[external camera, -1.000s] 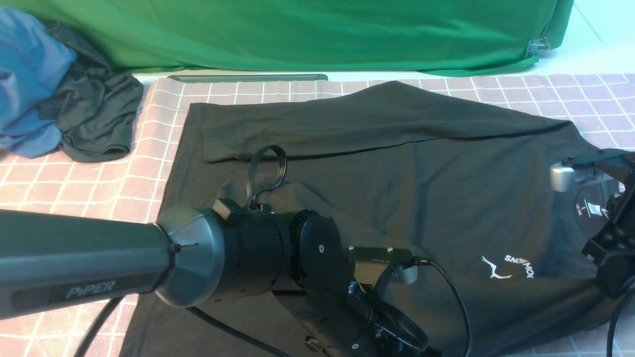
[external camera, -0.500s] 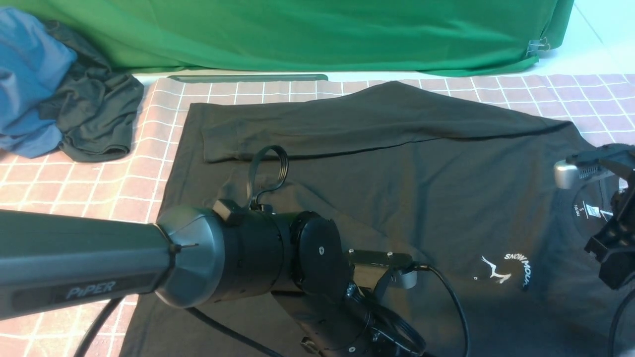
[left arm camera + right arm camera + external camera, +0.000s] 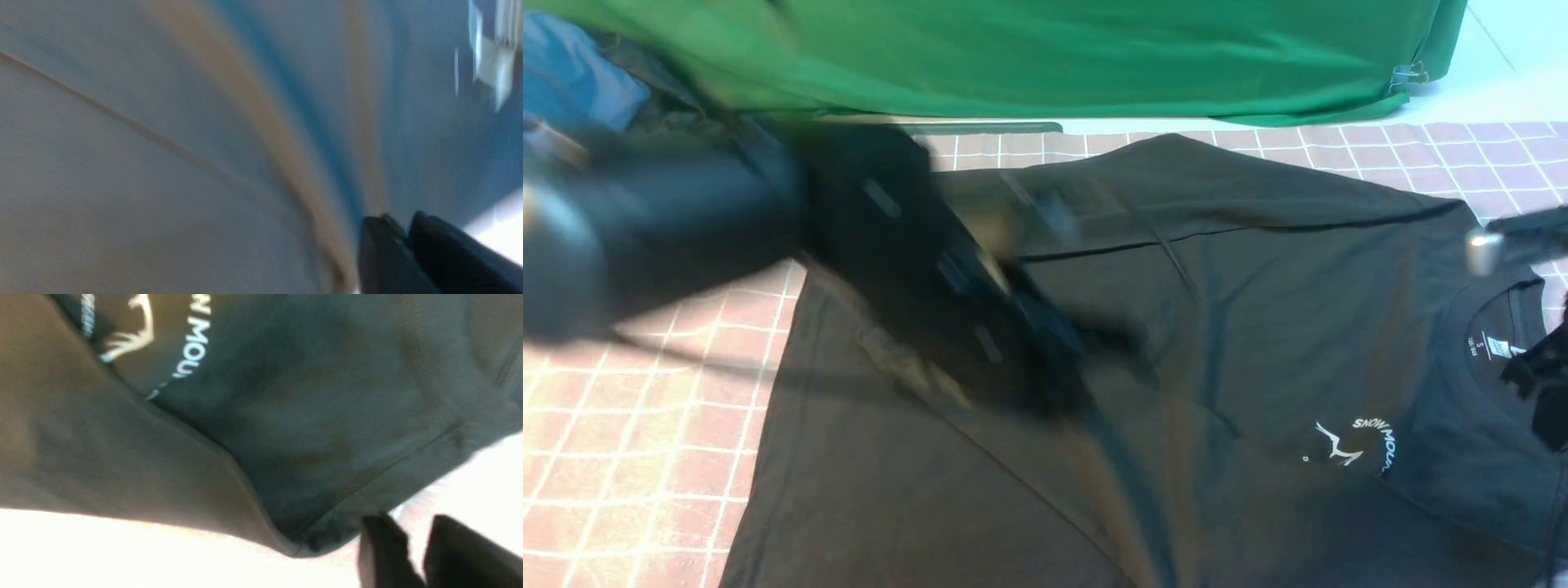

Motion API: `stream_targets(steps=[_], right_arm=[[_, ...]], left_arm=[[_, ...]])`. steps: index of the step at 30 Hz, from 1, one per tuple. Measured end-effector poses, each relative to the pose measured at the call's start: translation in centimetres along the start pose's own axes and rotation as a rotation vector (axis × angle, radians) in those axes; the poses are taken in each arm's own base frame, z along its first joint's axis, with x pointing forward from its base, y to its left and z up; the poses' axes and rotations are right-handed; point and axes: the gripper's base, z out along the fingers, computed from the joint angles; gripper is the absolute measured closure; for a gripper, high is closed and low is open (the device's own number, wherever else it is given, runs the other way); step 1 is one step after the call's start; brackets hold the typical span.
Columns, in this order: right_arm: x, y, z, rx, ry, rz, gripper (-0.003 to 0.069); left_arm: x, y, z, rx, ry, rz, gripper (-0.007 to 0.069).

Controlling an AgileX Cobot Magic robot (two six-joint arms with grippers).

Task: Fold a long-sleeved shirt over a pink coffee tablecloth.
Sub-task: 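Fold the left side of the dark shirt inward over its body with the left gripper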

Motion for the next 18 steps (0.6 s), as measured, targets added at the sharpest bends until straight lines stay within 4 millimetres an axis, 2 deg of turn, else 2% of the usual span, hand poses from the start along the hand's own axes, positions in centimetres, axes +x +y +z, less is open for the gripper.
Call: stream_targets(steps=[1,2,4,7,8,10,13,14,17,18], right_arm=[[0.1,0.0,-0.2,0.001,-0.009,0.0,0.0487],[0.7,0.2,-1.8,0.009,-0.083,0.005,0.0522],[1.5,0.6,-3.8,0.011,-0.178,0.01,0.0547],[2.8,1.3,-6.1,-0.021,-0.29,0.012,0.0557],[2.9,1.4,-6.3,-0.024,-0.295,0.011,0.0557],[3.6,1.8,-7.3,-0.048,-0.343,0.002,0.0559],[4.1,2.1,-8.0,-0.063,-0.374,-0.001,0.0559],[4.2,2.2,-8.1,-0.066,-0.376,-0.001,0.0559],[4.2,2.2,-8.1,-0.071,-0.377,0.0,0.0559],[4.2,2.2,-8.1,-0.072,-0.377,0.0,0.0559]], left_arm=[[-0.5,0.5,-0.3,-0.007,-0.014,-0.023,0.0561],[-2.9,2.3,-1.2,-0.026,-0.077,-0.092,0.0592],[-6.0,5.2,-1.6,-0.062,-0.139,-0.181,0.061],[-9.4,9.5,-0.8,-0.116,-0.199,-0.286,0.0611],[-9.8,10.1,-0.6,-0.121,-0.213,-0.297,0.061],[-11.9,13.0,1.1,-0.151,-0.249,-0.331,0.0602],[-13.5,15.1,3.2,-0.183,-0.264,-0.312,0.0547],[-13.9,15.6,4.2,-0.197,-0.26,-0.306,0.0505],[-14.5,16.9,6.8,-0.234,-0.24,-0.287,0.0399],[-14.5,16.9,6.8,-0.235,-0.24,-0.285,0.0391]])
